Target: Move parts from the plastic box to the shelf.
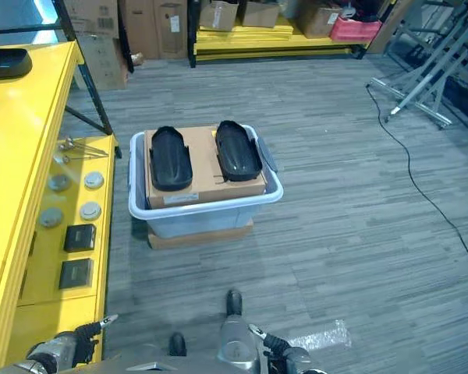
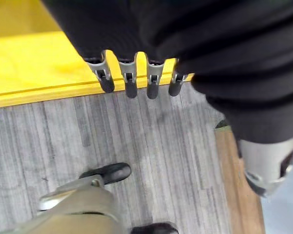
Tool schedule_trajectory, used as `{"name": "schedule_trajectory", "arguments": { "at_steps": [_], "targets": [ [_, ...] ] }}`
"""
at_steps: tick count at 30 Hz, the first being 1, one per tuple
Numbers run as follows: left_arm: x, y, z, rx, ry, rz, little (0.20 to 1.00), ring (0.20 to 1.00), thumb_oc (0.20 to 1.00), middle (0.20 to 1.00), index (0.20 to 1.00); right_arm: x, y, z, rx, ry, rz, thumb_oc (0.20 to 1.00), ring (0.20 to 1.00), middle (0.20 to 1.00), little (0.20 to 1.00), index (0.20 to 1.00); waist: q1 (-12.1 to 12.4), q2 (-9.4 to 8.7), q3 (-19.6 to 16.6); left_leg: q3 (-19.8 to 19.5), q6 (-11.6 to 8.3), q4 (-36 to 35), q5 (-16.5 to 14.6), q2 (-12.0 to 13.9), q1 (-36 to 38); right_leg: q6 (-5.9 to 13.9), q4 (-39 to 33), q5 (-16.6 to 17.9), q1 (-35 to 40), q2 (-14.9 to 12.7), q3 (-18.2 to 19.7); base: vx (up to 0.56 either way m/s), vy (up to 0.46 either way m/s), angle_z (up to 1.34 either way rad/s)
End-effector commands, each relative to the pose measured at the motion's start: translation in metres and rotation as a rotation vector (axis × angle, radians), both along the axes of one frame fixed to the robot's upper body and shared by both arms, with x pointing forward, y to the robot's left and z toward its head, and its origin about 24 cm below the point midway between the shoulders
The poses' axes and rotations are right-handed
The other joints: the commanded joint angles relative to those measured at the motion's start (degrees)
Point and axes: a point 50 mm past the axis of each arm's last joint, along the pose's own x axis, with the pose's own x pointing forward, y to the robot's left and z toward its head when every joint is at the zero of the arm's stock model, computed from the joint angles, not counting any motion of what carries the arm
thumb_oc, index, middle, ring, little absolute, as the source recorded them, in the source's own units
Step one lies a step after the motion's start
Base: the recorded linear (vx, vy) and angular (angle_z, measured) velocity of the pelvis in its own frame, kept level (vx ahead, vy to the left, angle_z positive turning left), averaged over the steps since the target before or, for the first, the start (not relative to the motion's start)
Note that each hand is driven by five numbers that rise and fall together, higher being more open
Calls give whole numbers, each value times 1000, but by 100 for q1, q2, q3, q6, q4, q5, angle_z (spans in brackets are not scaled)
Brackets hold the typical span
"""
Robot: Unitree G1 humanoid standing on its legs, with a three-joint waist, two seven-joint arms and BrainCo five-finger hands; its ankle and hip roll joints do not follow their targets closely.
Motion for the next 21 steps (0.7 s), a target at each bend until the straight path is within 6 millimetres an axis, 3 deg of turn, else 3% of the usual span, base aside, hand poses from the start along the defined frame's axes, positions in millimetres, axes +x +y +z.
{"name": "schedule_trajectory", "arguments": {
  "at_steps": [1, 2, 5, 7, 8, 10, 12, 17, 20, 21],
  "targets": [
    [7, -11, 0, -42, -42, 59, 1000, 1000, 1000, 1000, 1000, 2, -21, 5, -69, 14, 53, 1000, 1000, 1000, 1000, 1000, 165, 94, 89, -546, -370, 703, -389, 691, -327, 75, -293, -206, 573, -38, -132, 156, -213, 50],
    [7, -11, 0, -42, -42, 59, 1000, 1000, 1000, 1000, 1000, 2, -21, 5, -69, 14, 53, 1000, 1000, 1000, 1000, 1000, 159, 95, 88, -552, -372, 713, -394, 692, -334, 74, -295, -206, 574, -38, -139, 159, -231, 36],
    [5, -22, -3, -49, -36, 20, 1000, 1000, 1000, 1000, 1000, 17, -29, 13, -79, -54, -25, 1000, 1000, 1000, 1000, 1000, 252, -2, 162, -362, -491, 1751, 7, 828, -916, -106, -394, -346, 859, 36, -360, 116, -202, 12],
    [5, -26, -4, -57, -32, -9, 1000, 1000, 1000, 1000, 1000, 22, -34, 16, -88, -88, -62, 1000, 1000, 1000, 1000, 1000, 267, -3, 193, -154, -541, 1875, 66, 912, -1096, -149, -430, -410, 969, 40, -497, 64, -65, 21],
    [4, -29, -5, -57, -22, -61, 1000, 1000, 1000, 1000, 1000, 28, -40, 20, -95, -135, -123, 1000, 1000, 1000, 1000, 1000, 279, 38, 218, 120, -552, 1626, -39, 865, -1154, -124, -438, -467, 1067, 7, -657, 72, -4, 38],
    [3, -30, -5, -51, -14, -88, 1000, 1000, 1000, 1000, 1000, 33, -43, 24, -93, -184, -166, 1000, 1000, 1000, 1000, 1000, 292, 87, 248, 264, -527, 1273, -130, 705, -1122, -77, -429, -480, 1099, 6, -724, 57, 68, 49],
    [-4, -25, -6, -28, -6, -100, 1000, 1000, 1000, 1000, 1000, 41, -43, 28, -101, -235, -175, 1000, 1000, 1000, 1000, 1000, 298, 204, 246, 394, -436, 426, 26, 526, -930, -11, -250, -562, 1017, 121, -788, 76, 118, 45],
    [-9, -3, -3, 100, 41, -206, 1000, 1000, 1000, 1000, 1000, 44, -41, 32, -45, -334, -238, 1000, 1000, 1000, 1000, 1000, 259, 151, 266, 71, -194, 84, 64, 492, -672, 69, 708, -649, 565, 226, -614, 85, 13, -5],
    [-3, 11, 2, 147, 11, -131, 1000, 1000, 1000, 1000, 1000, 45, -42, 35, -72, -377, -222, 1000, 1000, 1000, 1000, 1000, 142, 139, 291, -83, -129, -12, 72, 490, -647, 82, 829, -663, 456, 221, -346, 32, -75, 31],
    [5, 19, 7, 134, -40, -10, 1000, 1000, 1000, 1000, 1000, 46, -43, 39, -96, -421, -210, 1000, 1000, 1000, 1000, 1000, 95, 139, 264, -108, -137, -72, 96, 523, -626, 154, 724, -591, 471, 102, -241, 61, -197, 47]
  ]
}}
